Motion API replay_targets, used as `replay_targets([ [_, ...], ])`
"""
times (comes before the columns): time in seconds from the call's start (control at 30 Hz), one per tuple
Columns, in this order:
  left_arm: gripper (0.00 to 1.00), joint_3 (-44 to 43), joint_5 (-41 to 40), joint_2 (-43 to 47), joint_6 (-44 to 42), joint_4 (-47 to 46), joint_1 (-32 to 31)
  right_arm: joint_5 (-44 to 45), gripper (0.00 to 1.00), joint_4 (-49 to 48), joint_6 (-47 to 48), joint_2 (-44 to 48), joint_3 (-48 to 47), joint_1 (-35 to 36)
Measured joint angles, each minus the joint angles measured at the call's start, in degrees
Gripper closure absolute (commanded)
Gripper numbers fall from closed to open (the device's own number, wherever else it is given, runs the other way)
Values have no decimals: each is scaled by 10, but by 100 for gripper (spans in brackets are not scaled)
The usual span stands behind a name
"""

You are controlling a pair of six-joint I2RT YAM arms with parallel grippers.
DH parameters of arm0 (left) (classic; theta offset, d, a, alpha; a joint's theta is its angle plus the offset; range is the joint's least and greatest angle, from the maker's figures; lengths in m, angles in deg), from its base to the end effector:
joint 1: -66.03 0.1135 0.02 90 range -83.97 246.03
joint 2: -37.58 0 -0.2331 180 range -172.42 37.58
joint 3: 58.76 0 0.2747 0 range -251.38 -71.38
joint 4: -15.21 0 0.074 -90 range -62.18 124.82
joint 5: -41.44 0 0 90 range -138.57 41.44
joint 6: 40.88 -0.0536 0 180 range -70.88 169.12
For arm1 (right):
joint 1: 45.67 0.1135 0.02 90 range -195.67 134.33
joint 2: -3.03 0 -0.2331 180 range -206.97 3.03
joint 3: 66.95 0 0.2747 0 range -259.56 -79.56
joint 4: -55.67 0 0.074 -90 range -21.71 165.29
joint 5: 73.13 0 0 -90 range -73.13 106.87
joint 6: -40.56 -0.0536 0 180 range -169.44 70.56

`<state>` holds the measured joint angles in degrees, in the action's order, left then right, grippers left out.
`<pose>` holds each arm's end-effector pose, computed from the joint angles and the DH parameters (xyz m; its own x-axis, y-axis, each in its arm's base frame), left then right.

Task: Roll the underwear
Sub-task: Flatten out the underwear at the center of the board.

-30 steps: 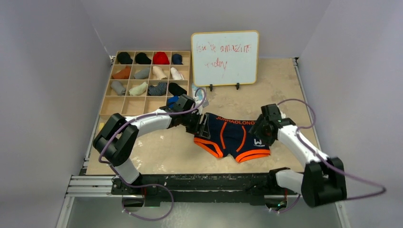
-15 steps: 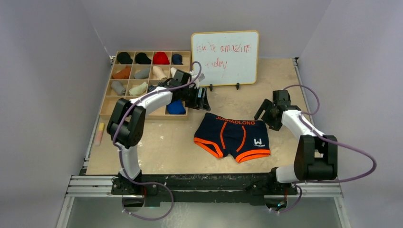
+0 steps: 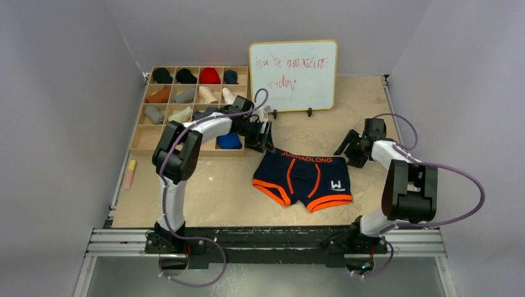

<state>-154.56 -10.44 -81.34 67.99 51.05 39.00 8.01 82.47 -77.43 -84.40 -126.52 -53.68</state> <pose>0.3816 -0.2318 0.1101 -0.9295 0.1886 -0.3169 0.3598 0.6522 -0.6673 0.3238 -0.0372 0.1144 -0.6901 0.5654 -0.4518 0.4228 0.8216 0.3824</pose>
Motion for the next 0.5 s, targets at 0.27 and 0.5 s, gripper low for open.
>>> replay_targets([
  [0.27, 44, 0, 35, -26, 8, 0, 0, -44, 47, -30, 7, -20, 6, -3],
  [0.5, 61, 5, 37, -30, 30, -21, 0, -60, 66, -56, 15, -35, 7, -3],
])
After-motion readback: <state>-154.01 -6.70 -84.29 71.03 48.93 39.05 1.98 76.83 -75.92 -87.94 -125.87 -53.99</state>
